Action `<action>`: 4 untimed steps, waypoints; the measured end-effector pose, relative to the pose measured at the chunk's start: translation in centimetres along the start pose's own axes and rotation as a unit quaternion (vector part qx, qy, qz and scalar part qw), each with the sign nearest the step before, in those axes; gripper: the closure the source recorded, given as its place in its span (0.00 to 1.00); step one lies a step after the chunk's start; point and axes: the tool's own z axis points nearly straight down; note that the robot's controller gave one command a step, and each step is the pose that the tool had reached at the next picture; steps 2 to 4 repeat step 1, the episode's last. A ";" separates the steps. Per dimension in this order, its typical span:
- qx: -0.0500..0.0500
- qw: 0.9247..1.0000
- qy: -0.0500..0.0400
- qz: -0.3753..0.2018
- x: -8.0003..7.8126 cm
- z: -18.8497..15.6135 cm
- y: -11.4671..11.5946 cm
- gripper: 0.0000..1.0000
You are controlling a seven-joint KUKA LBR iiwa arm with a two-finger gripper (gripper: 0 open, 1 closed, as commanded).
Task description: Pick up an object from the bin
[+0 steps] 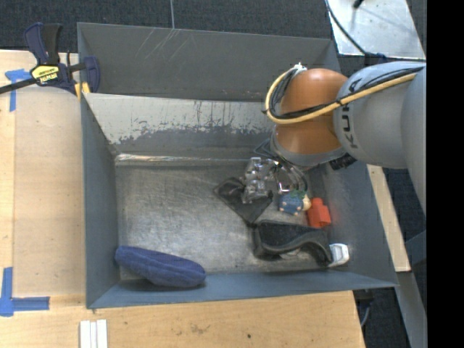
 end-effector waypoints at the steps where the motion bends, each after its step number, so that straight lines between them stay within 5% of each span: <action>1: 0.000 0.999 -0.002 -0.050 0.0 -17.7 1.9 1.00; 4: 0.000 0.999 -0.002 -0.050 0.0 -17.7 1.9 1.00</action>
Offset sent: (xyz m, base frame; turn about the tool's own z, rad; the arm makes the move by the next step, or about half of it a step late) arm -0.0049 0.0197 0.1713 -0.1023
